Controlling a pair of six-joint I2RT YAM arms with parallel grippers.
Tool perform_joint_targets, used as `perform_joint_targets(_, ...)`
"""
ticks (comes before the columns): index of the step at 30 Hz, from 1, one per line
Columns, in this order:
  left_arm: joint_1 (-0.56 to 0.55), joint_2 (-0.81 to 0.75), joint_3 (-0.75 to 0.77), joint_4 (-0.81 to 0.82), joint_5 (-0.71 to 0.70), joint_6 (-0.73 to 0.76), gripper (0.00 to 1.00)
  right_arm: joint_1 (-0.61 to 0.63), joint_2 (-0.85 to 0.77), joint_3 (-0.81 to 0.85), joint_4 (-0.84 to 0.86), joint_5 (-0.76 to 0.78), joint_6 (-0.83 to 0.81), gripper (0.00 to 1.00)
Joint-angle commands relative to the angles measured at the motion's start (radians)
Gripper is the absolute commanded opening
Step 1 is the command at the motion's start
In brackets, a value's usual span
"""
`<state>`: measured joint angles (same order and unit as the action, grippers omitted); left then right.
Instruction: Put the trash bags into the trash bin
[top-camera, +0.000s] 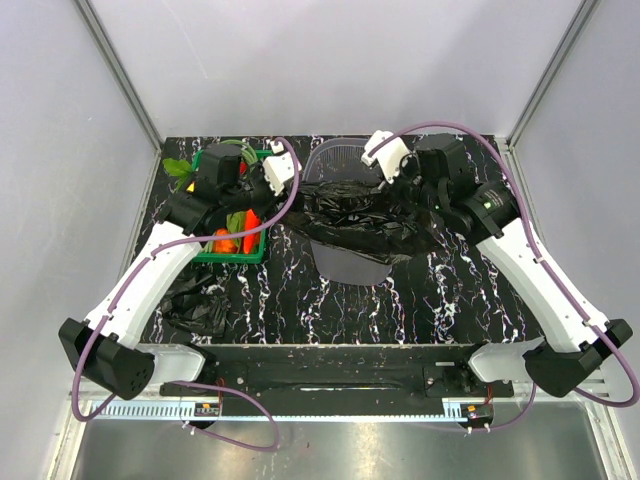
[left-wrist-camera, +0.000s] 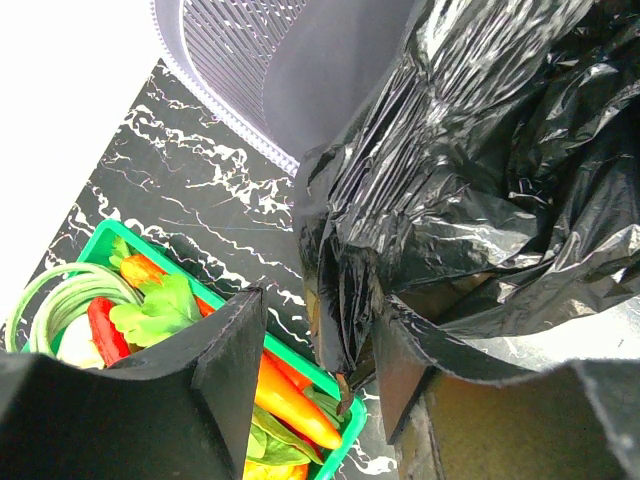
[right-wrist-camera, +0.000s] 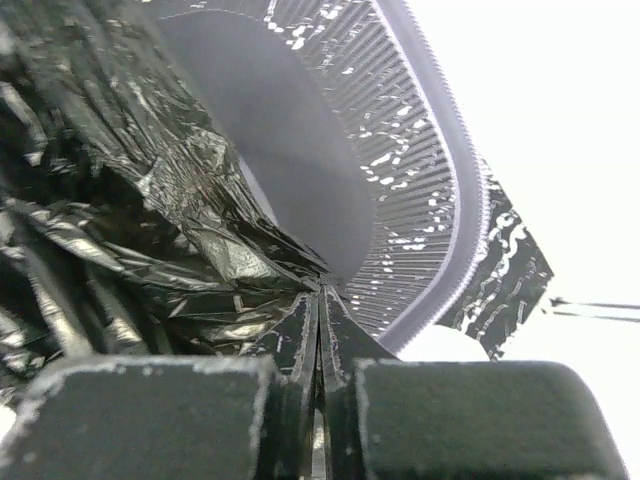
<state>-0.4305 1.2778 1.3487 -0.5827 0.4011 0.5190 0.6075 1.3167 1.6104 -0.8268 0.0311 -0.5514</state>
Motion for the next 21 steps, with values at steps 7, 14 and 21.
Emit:
perform_joint_targets(7,0.006,-0.014,0.073,0.063,-0.024,-0.027,0.36,-0.015,0.024,0.088,0.156,0.254,-0.031,0.03)
perform_joint_targets(14,0.006,0.014,0.112,0.136,-0.062,-0.073,0.09,-0.022,0.068,0.097,0.196,0.280,-0.074,0.03)
perform_joint_targets(21,0.006,0.078,0.167,0.196,-0.113,-0.099,0.00,-0.035,0.108,0.083,0.264,0.320,-0.125,0.03)
